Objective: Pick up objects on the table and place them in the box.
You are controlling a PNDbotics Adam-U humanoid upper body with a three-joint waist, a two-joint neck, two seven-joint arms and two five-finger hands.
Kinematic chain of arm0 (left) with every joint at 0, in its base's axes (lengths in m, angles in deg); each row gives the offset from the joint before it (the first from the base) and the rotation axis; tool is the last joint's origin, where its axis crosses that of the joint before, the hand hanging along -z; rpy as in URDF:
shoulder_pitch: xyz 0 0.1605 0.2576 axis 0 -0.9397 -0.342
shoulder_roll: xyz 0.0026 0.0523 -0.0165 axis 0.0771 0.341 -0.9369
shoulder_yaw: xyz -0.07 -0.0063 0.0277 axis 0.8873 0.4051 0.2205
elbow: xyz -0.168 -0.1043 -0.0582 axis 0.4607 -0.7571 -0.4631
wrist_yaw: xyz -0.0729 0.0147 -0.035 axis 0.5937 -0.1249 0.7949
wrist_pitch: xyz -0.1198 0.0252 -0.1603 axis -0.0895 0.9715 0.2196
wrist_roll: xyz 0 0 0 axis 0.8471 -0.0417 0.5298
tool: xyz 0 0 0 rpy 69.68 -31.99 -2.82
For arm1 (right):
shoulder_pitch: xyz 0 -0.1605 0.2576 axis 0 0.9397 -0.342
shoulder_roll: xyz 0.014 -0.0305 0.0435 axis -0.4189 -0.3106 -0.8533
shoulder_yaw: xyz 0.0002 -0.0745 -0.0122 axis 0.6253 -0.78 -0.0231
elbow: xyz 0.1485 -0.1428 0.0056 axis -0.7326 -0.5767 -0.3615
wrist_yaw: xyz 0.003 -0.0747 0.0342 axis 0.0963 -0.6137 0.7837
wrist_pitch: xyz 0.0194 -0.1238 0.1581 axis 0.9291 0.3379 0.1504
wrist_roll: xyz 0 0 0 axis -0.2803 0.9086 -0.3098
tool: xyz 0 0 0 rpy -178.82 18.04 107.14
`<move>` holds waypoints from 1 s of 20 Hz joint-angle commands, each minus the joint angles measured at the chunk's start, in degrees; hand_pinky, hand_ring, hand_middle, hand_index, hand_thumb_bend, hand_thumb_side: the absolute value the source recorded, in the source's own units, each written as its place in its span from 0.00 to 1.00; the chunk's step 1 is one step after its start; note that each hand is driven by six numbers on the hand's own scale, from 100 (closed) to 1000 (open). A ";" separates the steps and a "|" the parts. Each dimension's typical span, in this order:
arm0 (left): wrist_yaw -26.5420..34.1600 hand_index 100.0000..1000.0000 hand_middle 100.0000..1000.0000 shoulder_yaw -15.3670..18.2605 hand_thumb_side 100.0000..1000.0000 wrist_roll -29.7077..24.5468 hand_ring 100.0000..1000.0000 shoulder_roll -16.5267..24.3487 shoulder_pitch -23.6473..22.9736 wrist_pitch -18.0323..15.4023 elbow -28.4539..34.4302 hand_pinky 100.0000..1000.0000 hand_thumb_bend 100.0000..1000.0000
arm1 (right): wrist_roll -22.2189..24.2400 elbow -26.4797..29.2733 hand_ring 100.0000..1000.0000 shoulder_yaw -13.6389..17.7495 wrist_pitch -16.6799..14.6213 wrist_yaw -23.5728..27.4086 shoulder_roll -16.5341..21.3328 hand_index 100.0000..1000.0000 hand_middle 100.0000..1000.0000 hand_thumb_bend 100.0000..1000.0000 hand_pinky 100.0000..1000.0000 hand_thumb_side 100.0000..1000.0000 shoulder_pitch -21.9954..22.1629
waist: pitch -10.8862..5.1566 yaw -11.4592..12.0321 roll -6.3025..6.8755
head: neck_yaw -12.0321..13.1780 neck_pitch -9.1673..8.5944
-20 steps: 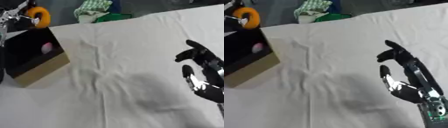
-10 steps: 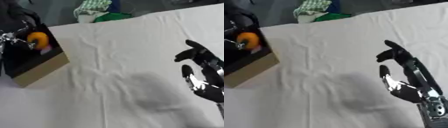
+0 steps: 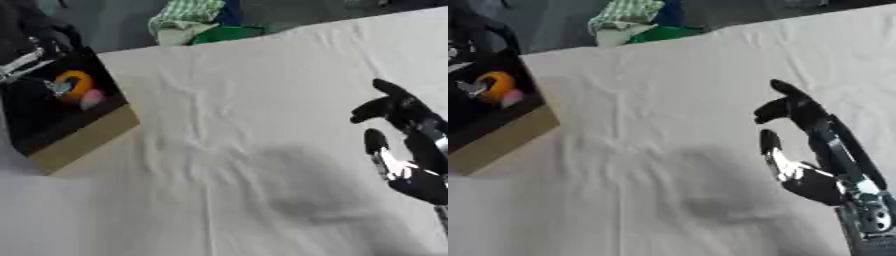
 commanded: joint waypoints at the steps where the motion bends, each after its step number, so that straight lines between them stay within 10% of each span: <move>1: 4.66 0.90 0.87 1.54 0.60 -2.12 0.82 2.90 -0.34 -0.06 6.39 0.86 0.40 | -0.22 0.74 0.64 0.34 0.03 -0.15 0.90 1.00 0.63 0.00 0.81 0.42 -0.62 | -0.89 0.27 -0.18 | -0.18 -0.62; 7: 17.85 0.89 0.81 1.85 0.56 -3.91 0.77 1.92 -2.98 -0.70 16.11 0.82 0.29 | -0.28 0.76 0.64 0.38 -0.02 -0.13 0.95 1.00 0.63 0.00 0.81 0.42 -0.71 | -0.86 0.51 -0.36 | -0.22 -0.80; 11: 29.33 0.87 0.77 1.74 0.51 -5.34 0.73 -0.08 -5.09 -0.83 21.63 0.79 0.01 | -0.33 0.82 0.64 0.39 -0.02 -0.02 0.86 1.00 0.63 0.00 0.81 0.42 -0.88 | -0.83 0.39 -0.43 | -0.11 -0.95; 20: 56.60 0.81 0.69 2.09 0.58 -0.43 0.68 -7.61 -12.14 6.56 30.42 0.74 0.00 | -0.30 0.91 0.64 0.36 0.01 0.10 0.66 1.00 0.63 0.00 0.81 0.42 -1.21 | -0.36 0.54 -0.70 | -0.12 -1.50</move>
